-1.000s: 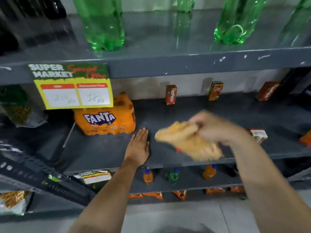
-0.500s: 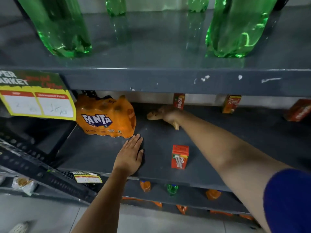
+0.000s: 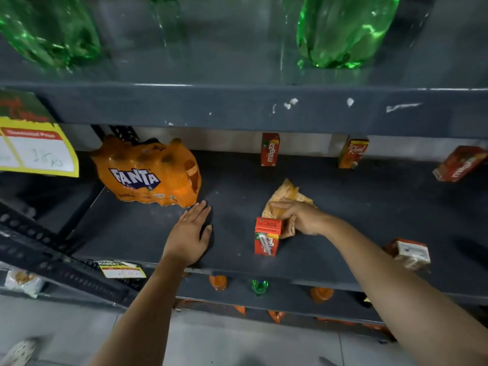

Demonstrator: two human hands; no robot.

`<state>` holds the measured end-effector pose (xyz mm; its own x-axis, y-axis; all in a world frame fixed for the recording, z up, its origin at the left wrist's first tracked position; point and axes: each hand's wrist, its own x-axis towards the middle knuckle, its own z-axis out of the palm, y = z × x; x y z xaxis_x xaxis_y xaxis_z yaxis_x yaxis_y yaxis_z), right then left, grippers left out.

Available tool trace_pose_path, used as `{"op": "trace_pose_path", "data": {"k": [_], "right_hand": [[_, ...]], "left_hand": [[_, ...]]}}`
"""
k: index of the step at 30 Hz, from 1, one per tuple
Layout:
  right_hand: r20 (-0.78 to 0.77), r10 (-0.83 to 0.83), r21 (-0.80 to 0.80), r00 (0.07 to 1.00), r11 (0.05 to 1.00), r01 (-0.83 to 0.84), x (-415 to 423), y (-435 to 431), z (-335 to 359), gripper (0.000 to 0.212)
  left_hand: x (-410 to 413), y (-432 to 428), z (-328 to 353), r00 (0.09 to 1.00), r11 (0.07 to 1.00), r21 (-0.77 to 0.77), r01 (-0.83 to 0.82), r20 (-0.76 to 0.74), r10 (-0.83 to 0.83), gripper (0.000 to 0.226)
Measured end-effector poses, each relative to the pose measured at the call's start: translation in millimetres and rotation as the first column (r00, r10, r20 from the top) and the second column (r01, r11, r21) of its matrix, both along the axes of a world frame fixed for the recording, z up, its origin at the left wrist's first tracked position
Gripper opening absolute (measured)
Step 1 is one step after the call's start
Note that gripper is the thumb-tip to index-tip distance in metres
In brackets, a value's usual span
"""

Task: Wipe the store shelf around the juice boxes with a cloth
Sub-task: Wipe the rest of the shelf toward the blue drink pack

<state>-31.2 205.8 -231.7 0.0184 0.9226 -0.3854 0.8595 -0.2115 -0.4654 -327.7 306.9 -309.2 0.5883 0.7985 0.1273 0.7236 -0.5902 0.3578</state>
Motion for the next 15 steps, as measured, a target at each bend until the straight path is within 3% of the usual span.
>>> {"op": "trace_pose_path", "data": {"k": [5, 15], "right_hand": [[0.007, -0.129, 0.069, 0.992, 0.989, 0.128, 10.0, -33.3, -19.7, 0.056], [0.222, -0.23, 0.099, 0.948, 0.972, 0.212, -18.1, -92.9, -5.0, 0.057]], "left_hand": [[-0.6, -0.3, -1.0, 1.0, 1.0, -0.003, -0.007, 0.006, 0.007, 0.069], [-1.3, 1.9, -2.0, 1.0, 1.0, -0.005, -0.001, 0.016, 0.001, 0.059]]}}
